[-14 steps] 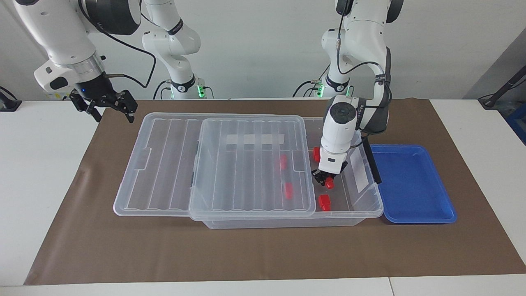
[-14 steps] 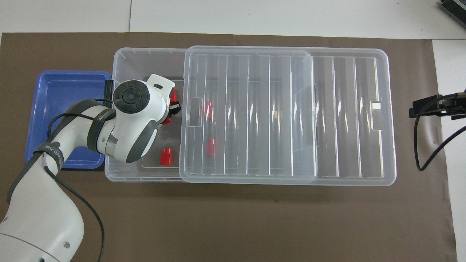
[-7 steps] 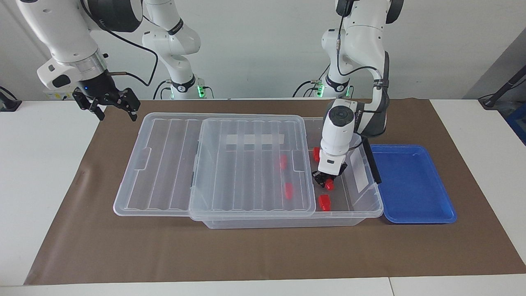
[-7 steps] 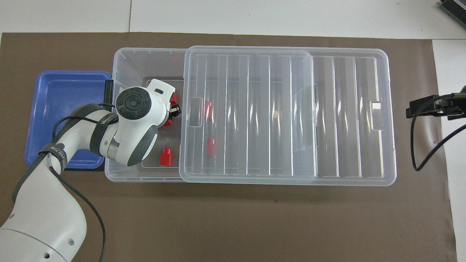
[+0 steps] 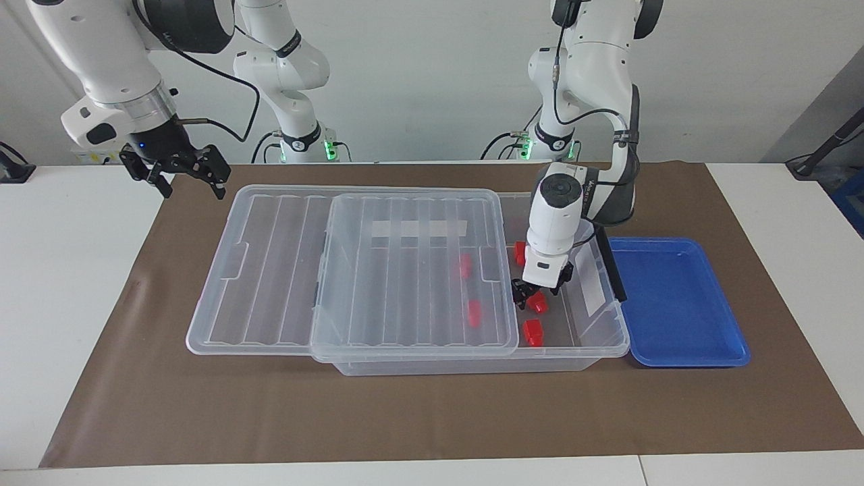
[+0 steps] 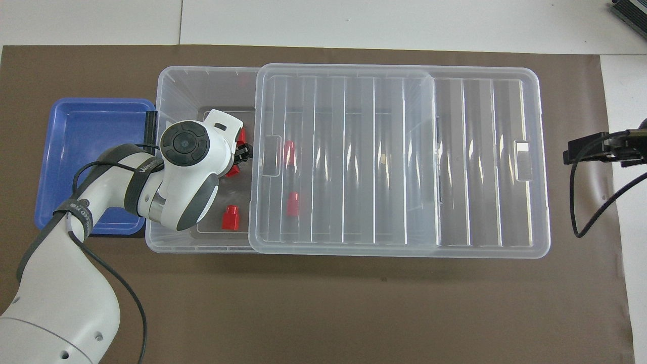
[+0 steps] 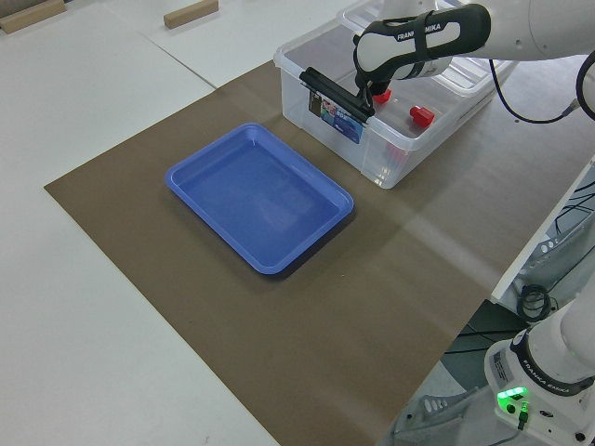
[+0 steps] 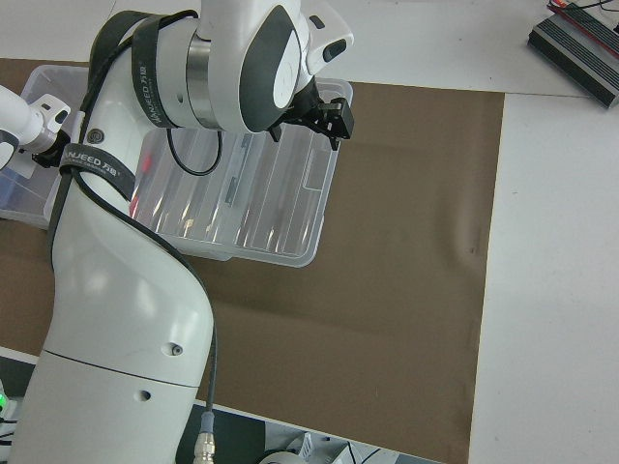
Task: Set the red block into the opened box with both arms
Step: 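Lower the red block into the opened box and open the left gripper, then withdraw the left gripper while the right gripper returns to the lid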
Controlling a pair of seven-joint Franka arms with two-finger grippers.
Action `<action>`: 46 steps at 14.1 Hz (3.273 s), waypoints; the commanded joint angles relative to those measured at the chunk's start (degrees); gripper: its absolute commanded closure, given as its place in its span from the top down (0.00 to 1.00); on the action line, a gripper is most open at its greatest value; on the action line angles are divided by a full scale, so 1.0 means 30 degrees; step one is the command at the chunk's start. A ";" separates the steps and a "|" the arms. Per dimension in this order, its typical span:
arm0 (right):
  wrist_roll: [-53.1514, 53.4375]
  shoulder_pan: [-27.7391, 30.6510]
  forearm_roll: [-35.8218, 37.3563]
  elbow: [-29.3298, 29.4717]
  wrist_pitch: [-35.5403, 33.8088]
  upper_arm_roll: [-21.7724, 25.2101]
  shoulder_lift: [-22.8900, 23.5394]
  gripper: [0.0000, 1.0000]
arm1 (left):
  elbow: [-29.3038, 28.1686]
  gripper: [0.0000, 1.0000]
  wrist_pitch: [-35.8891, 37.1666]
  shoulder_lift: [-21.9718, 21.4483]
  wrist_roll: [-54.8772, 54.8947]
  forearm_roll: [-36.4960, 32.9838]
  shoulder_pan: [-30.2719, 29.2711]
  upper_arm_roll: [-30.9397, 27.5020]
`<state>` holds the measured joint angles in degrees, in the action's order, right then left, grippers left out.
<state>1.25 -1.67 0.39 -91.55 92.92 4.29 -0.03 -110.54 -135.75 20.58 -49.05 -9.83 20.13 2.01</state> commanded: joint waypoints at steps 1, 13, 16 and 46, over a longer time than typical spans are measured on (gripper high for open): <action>0.0317 0.0176 -0.0452 -0.0509 0.0522 -0.0142 -0.0314 1.00 | 0.1009 1.00 0.2172 -0.0150 -0.2536 -0.0443 0.0235 -0.0201; 0.0054 0.0176 -0.0422 -0.1124 0.1049 -0.0142 -0.0548 0.87 | 0.2153 1.00 0.5573 -0.3396 -1.2948 0.0285 -0.0232 -0.0318; -0.0208 0.0176 -0.0422 -0.1125 0.1050 -0.0142 -0.0548 0.33 | 0.6538 1.00 1.1305 -0.3725 -1.1464 0.1168 -0.0439 -0.0260; -0.7246 0.0414 -0.3791 -0.4933 1.0835 -0.0171 0.3144 0.00 | 0.7711 1.00 1.9052 -0.8334 1.7580 0.3834 -0.6239 -0.1197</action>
<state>-22.46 0.75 -9.11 -106.53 124.65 3.97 9.31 -95.63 -83.09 -10.24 2.80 -0.04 2.59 -1.90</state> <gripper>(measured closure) 0.991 0.000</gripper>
